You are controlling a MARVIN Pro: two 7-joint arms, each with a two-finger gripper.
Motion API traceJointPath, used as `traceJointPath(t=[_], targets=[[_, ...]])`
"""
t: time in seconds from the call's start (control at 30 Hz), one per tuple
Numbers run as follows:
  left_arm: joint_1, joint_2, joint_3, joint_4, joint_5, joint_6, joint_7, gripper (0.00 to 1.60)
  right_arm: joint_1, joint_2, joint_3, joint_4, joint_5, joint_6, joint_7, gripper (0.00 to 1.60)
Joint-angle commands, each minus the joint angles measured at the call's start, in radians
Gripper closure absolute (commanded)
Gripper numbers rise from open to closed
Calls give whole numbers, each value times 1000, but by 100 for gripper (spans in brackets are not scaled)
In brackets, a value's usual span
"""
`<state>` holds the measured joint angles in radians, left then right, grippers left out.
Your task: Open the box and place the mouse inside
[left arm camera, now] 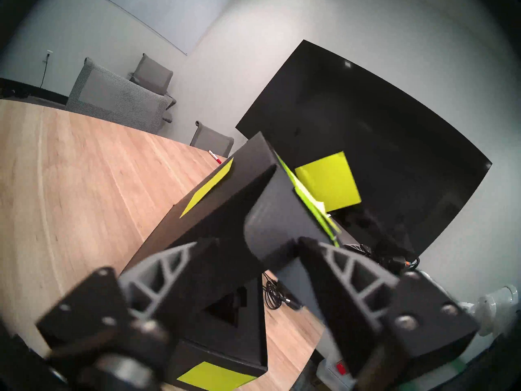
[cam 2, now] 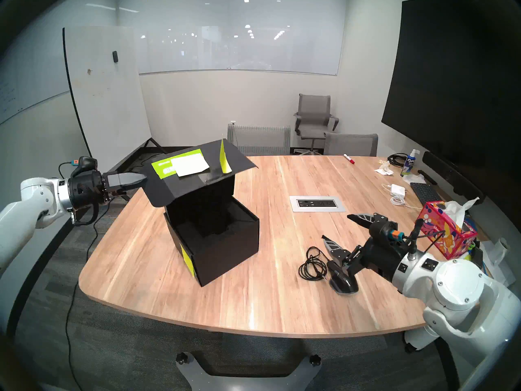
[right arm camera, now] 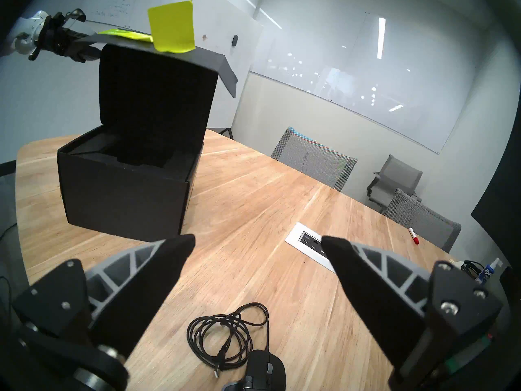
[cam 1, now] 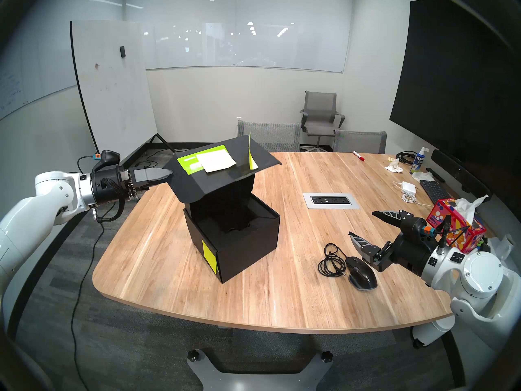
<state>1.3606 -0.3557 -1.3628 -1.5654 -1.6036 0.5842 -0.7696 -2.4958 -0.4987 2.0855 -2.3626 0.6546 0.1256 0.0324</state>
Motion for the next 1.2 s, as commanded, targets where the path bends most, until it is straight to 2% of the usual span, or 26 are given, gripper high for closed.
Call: traceJointPath(t=[0.0, 0.27, 0.47, 0.5, 0.63, 0.77, 0.83, 0.9, 1.17], targets=[[-35, -6, -16, -1, -6, 3, -7, 0, 0, -2, 3, -6, 0, -3, 2, 0], [25, 35, -48, -20, -30, 2, -41, 0, 0, -2, 3, -6, 0, -3, 2, 0], [114, 105, -118, -43, -63, 18, -114, 0, 1, -2, 2, -5, 0, -3, 1, 0], [136, 137, -118, -49, -77, 10, -135, 0, 1, -2, 2, -5, 0, -3, 1, 0], [204, 162, -164, -50, -63, 16, -202, 0, 1, -1, 2, -5, 0, -3, 1, 0], [233, 180, -166, -44, -48, 14, -254, 0, 1, -1, 2, -5, 0, -3, 1, 0], [278, 189, -193, -47, -40, 7, -279, 0, 1, -1, 2, -5, 0, -3, 1, 0], [288, 196, -187, -43, -29, 6, -303, 0, 1, -1, 2, -5, 0, -3, 1, 0], [399, 217, -229, -55, 8, -34, -373, 0, 1, -1, 2, -5, 0, -3, 1, 0]])
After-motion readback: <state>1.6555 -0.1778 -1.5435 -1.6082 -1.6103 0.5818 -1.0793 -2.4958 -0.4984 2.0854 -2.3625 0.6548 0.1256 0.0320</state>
